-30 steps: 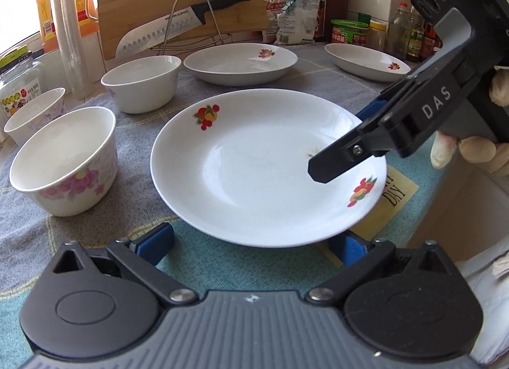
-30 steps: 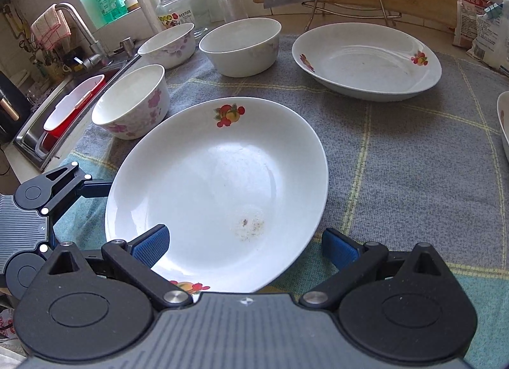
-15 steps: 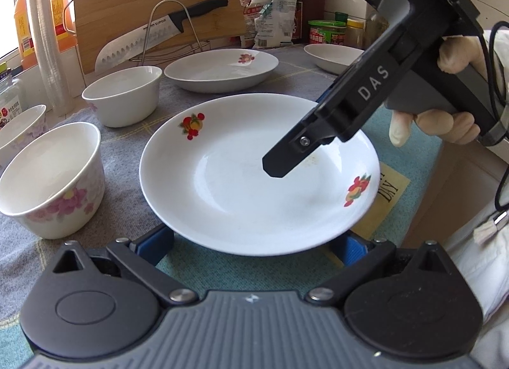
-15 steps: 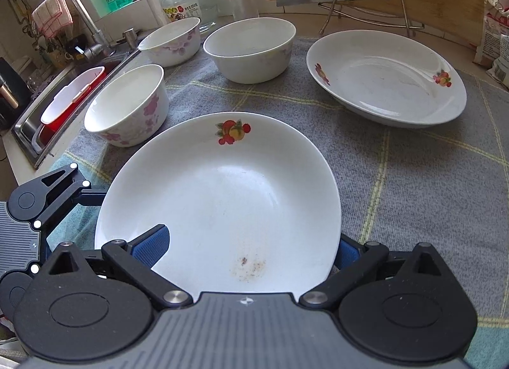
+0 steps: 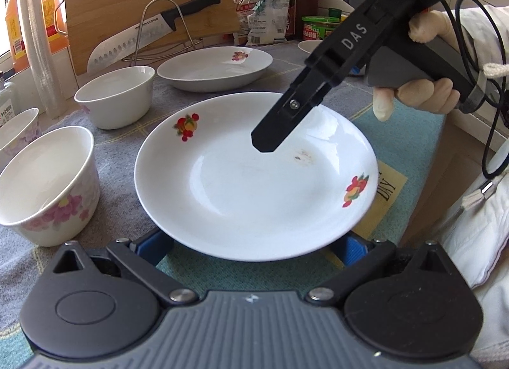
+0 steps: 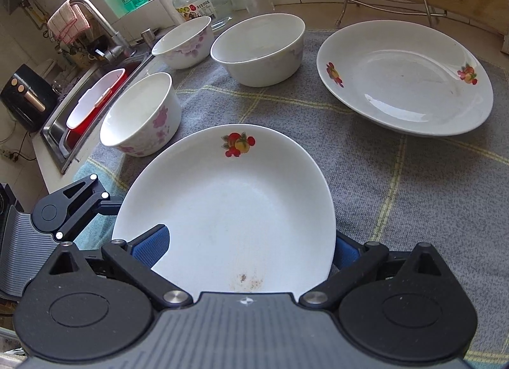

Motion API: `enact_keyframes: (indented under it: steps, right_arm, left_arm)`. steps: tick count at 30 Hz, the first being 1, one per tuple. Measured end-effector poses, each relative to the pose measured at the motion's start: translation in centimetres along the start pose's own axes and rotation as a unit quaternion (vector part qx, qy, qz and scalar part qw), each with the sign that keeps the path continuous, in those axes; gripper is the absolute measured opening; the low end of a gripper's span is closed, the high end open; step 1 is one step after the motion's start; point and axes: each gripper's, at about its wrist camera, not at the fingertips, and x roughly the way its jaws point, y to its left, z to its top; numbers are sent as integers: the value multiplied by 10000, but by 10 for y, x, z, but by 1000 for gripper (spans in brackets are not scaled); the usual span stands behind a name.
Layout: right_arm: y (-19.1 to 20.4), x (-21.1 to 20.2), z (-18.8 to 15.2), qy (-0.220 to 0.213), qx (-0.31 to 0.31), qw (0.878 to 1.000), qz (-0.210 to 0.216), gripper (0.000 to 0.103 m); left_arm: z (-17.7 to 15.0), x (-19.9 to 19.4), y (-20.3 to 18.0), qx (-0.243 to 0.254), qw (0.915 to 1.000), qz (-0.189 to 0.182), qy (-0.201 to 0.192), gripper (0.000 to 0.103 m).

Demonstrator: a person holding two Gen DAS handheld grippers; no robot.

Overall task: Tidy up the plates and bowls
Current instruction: 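Lift the flower-print plate with the right gripper toward the stained plate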

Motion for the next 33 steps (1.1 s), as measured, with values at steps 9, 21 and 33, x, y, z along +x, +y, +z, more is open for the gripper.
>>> enact_keyframes:
  steps: [9, 21, 33]
  right_arm:
    - [0, 6, 10, 90, -75, 9999, 55, 103]
    - [-8, 7, 21, 308, 243, 9985, 372, 103]
    - [-10, 8, 24, 408, 250, 9979, 426, 103]
  left_arm:
    - [0, 0, 3, 12, 10000, -74, -11, 103]
    - [3, 0, 4, 249, 9996, -104, 61, 103]
    - [6, 3, 7, 278, 9993, -181, 144, 103]
